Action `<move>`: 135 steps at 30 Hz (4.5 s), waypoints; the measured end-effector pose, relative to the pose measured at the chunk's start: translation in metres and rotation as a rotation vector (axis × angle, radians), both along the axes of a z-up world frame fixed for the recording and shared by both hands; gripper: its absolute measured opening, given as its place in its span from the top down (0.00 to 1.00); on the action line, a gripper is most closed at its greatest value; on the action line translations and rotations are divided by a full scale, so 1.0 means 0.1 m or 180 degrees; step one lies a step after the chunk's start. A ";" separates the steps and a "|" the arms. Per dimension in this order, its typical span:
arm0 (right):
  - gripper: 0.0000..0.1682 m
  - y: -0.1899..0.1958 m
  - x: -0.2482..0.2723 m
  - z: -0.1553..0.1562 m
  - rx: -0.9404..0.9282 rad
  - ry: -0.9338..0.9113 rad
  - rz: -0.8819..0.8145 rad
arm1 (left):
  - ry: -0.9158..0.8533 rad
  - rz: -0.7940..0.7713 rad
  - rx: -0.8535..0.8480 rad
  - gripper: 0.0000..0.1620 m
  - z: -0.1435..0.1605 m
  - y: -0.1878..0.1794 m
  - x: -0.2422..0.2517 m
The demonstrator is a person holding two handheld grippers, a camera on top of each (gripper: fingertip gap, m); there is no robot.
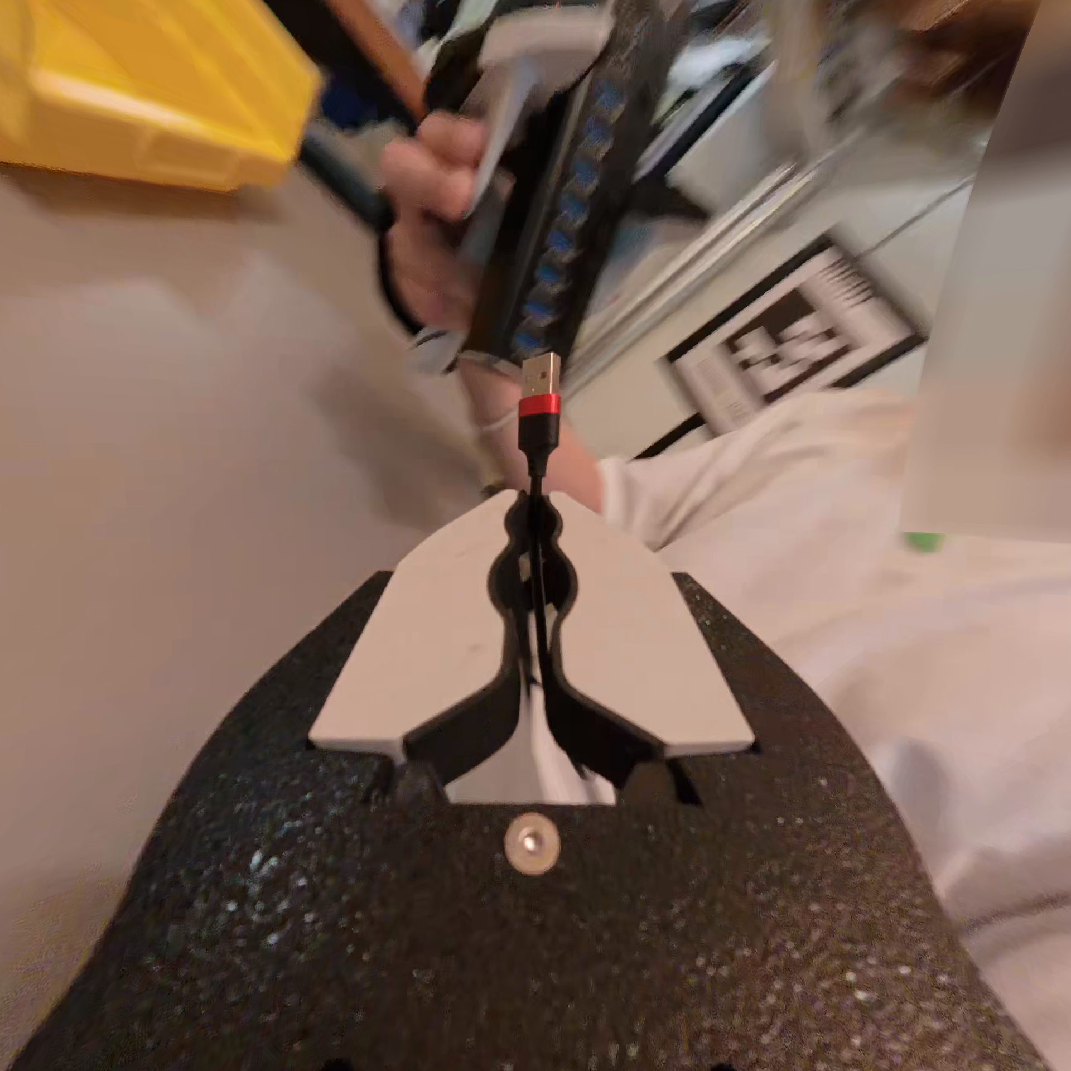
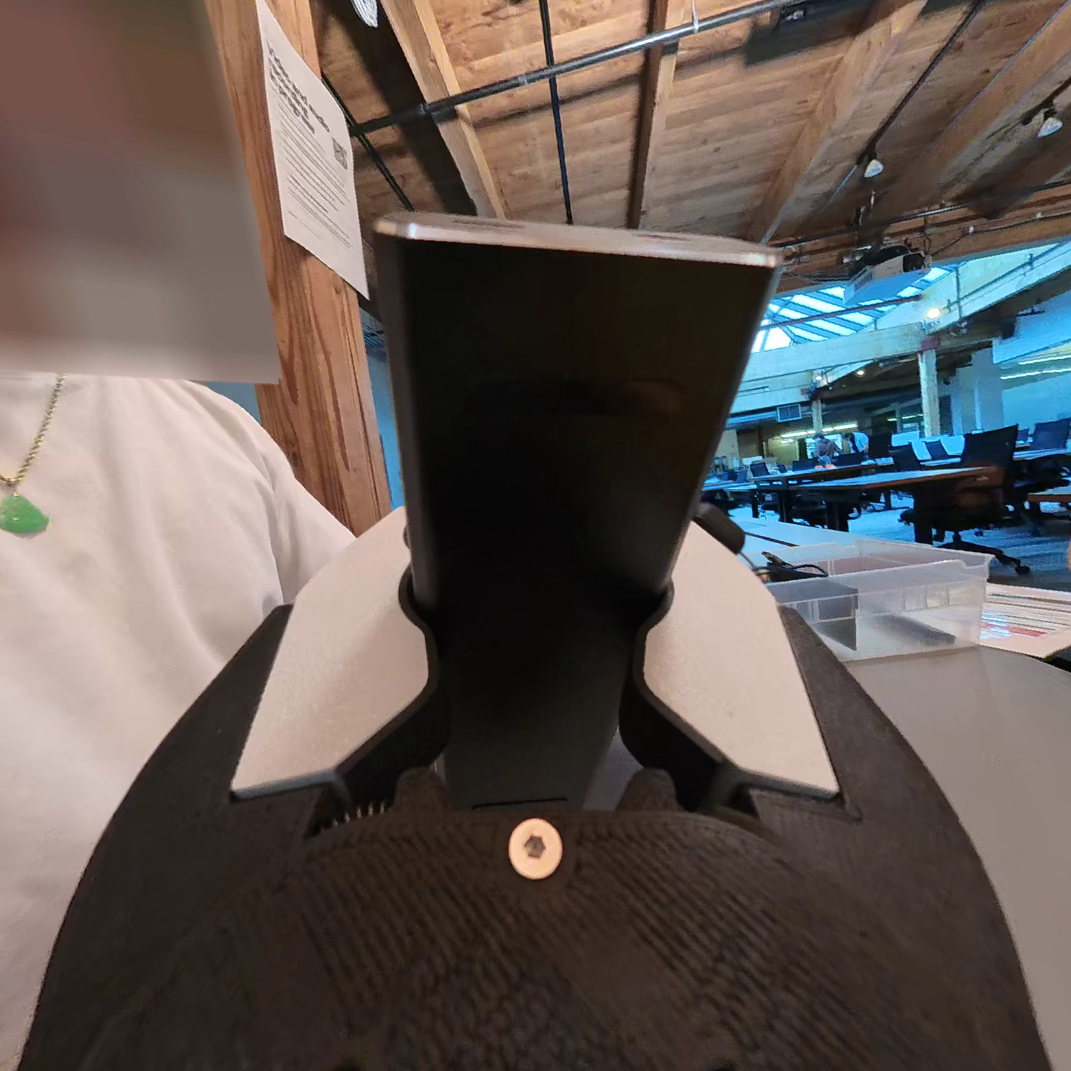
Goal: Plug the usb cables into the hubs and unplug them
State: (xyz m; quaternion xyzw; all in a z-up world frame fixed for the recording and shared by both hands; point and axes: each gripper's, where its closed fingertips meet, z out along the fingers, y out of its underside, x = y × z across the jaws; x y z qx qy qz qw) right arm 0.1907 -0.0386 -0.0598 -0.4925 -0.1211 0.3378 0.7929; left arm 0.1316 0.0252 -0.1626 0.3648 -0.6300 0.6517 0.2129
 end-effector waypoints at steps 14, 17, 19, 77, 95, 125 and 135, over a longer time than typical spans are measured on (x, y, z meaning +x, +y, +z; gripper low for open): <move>0.55 0.04 0.06 -0.07 -0.0184 -0.0232 -0.0325 | -0.1330 -0.1056 -0.1477 0.99 0.85 0.20 -0.17; 0.55 0.05 0.09 -0.07 -0.0204 -0.0222 -0.0379 | -0.0932 -0.0878 -0.0873 0.99 0.33 0.17 0.21; 0.55 0.06 0.09 -0.09 -0.0243 -0.0275 -0.0429 | -0.0855 -0.0960 -0.0456 0.99 0.03 0.12 0.31; 0.56 0.05 0.30 -0.30 -0.0593 -0.0593 -0.0874 | -0.0079 0.1523 0.3721 0.75 -0.89 1.32 0.74; 0.56 0.03 0.27 -0.33 -0.0497 -0.0672 -0.0789 | -0.0624 0.0965 0.3434 0.98 -1.26 0.18 0.84; 0.56 0.40 -0.14 -0.53 -0.0675 -0.1091 -0.0537 | -0.1751 0.0280 0.4019 0.99 0.36 -0.14 0.50; 0.56 0.49 -0.11 -0.66 -0.0885 -0.1181 -0.0645 | -0.1561 0.0255 0.4125 0.99 0.27 -0.14 0.56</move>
